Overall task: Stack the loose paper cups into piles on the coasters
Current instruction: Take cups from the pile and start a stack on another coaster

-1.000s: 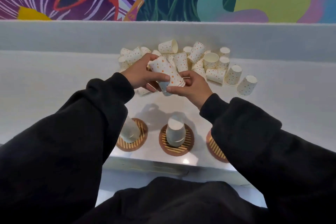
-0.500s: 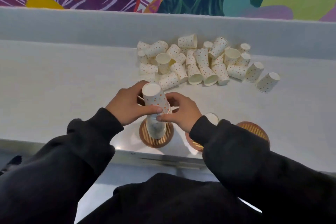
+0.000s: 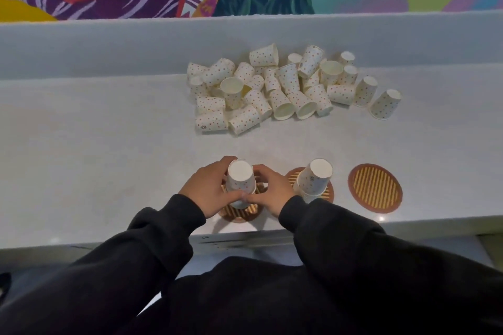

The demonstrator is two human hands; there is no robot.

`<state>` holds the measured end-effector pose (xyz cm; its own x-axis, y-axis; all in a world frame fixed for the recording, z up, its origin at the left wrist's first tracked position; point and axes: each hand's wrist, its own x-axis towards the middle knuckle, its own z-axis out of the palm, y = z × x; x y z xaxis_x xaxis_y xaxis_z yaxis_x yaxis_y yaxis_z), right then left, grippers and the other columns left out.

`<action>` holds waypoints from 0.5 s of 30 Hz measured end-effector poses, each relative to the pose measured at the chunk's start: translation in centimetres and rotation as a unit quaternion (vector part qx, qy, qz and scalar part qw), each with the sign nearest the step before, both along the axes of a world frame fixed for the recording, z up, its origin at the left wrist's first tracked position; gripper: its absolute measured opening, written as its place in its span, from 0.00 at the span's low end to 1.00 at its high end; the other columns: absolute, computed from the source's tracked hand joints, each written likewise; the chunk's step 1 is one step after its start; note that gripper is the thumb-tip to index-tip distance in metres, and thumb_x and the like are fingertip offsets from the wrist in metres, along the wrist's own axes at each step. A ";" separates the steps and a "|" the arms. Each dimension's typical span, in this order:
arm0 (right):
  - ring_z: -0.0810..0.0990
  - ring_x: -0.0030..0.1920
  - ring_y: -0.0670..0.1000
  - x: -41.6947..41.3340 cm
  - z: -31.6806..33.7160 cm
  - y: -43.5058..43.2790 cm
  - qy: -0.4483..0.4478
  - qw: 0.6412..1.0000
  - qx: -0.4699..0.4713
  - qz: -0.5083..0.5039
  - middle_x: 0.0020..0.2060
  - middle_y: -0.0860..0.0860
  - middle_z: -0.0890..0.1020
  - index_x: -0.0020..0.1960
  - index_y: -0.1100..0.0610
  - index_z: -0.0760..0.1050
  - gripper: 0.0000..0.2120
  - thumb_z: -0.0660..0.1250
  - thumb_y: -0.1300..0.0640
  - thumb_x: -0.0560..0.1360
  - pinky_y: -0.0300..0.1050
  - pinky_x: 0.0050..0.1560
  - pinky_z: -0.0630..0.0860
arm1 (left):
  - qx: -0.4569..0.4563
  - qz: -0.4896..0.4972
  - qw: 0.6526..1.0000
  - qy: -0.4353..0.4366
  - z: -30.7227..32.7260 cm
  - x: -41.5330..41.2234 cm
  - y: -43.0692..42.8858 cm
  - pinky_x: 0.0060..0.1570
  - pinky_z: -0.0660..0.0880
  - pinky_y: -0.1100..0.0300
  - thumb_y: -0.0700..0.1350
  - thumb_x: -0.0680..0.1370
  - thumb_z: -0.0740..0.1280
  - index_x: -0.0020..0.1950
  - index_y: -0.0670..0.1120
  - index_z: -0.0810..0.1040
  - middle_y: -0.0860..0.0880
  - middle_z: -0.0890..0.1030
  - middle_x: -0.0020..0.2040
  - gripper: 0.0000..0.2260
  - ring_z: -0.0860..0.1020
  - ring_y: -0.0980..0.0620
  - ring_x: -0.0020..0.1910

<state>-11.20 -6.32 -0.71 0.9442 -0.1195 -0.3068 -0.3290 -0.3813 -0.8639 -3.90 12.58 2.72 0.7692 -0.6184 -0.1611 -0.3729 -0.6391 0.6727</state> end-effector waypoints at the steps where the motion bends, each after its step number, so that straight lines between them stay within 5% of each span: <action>1: 0.75 0.62 0.44 0.0 -0.2 0.1 0.001 1.000 -0.001 -0.001 0.64 0.45 0.80 0.69 0.46 0.73 0.32 0.81 0.51 0.69 0.46 0.65 0.72 | 0.002 0.003 1.000 0.000 -0.4 0.0 0.0 0.59 0.79 0.48 0.62 0.70 0.76 0.72 0.59 0.68 0.55 0.80 0.64 0.33 0.79 0.52 0.58; 9: 0.77 0.64 0.46 0.3 -1.4 0.3 0.009 1.000 0.000 -0.004 0.65 0.44 0.81 0.69 0.44 0.72 0.37 0.84 0.51 0.65 0.46 0.66 0.75 | -0.024 0.012 0.996 0.080 -2.0 -0.2 0.1 0.59 0.76 0.58 0.57 0.72 0.78 0.73 0.60 0.63 0.59 0.76 0.61 0.35 0.76 0.53 0.59; 15: 0.78 0.66 0.47 0.4 -2.1 0.4 0.029 1.000 -0.009 -0.002 0.66 0.44 0.80 0.69 0.43 0.72 0.37 0.84 0.50 0.65 0.47 0.65 0.76 | -0.052 0.024 0.992 0.109 -2.9 -0.2 0.4 0.60 0.77 0.57 0.57 0.71 0.79 0.71 0.63 0.63 0.57 0.78 0.61 0.35 0.78 0.52 0.60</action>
<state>-10.77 -5.92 -2.84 0.9243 -0.1303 -0.3588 -0.3803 -0.3954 -0.8361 -4.06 12.93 -0.21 0.7525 -0.6032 -0.2644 -0.1813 -0.5756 0.7974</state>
